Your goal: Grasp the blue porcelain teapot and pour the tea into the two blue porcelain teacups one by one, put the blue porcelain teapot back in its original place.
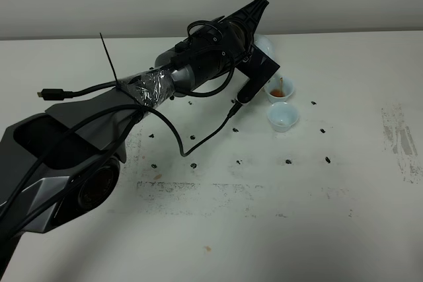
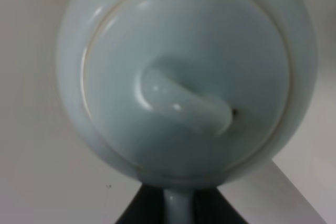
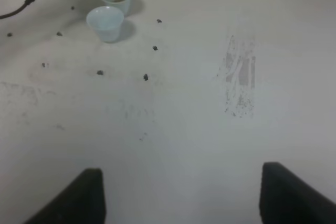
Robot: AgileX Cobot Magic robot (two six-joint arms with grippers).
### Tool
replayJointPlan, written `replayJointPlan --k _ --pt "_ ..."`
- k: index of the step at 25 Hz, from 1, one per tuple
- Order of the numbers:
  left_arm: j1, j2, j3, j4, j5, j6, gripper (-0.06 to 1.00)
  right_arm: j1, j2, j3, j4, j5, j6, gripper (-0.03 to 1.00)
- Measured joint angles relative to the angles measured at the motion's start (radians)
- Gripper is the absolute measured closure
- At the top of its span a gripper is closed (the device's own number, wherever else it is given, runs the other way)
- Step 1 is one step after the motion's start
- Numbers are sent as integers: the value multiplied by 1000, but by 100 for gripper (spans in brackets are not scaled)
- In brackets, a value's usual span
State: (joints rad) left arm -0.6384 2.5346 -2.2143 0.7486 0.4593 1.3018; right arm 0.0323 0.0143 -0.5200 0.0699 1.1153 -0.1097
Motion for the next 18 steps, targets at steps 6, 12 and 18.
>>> replayJointPlan --k 6,12,18 --pt "0 0 0 0 0 1 89 0 0 0 0 0 0 38" --pt "0 0 0 0 0 4 89 0 0 0 0 0 0 38" --pt "0 0 0 0 0 8 89 0 0 0 0 0 0 38"
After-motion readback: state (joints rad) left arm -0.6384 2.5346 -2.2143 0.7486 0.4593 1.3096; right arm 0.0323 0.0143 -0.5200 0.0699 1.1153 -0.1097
